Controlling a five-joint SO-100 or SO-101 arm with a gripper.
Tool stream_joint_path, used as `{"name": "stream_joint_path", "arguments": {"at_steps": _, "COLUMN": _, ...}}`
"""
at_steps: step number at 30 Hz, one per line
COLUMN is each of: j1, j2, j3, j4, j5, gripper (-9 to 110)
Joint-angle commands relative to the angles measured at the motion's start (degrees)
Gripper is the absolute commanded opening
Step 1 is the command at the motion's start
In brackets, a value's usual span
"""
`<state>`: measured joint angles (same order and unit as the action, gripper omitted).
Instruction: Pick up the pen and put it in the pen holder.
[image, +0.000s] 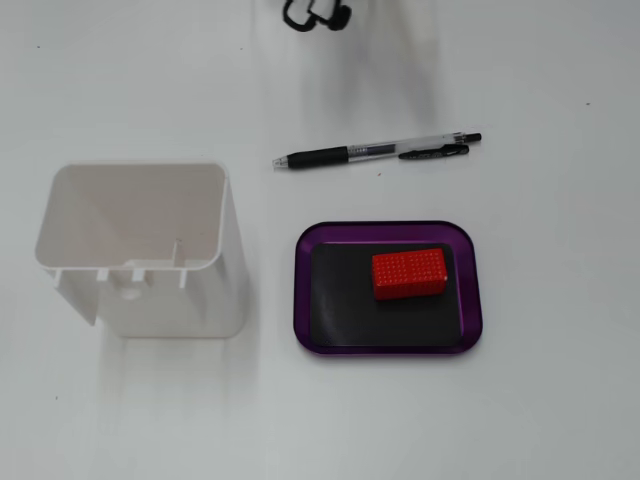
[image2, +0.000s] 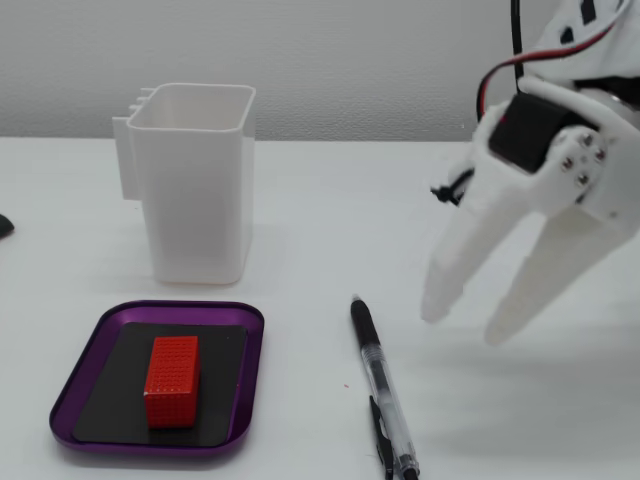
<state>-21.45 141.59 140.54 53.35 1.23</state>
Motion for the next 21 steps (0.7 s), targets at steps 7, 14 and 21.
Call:
{"name": "stream_joint_path", "arguments": {"at_steps": 7, "j1": 1.41, "j2": -36.12, "j3": -21.36, "j4": -3.87, "j5": 5.8, "gripper": 18}}
{"name": "stream_joint_path", "arguments": {"at_steps": 14, "j1": 11.34, "j2": -49.31, "j3": -37.88, "j4": 2.2, "j5": 5.01, "gripper": 18}}
{"name": "stream_joint_path", "arguments": {"at_steps": 21, "j1": 12.39, "j2": -50.01, "j3": -38.76, "j4": 7.29, "j5": 0.88, "gripper": 18}}
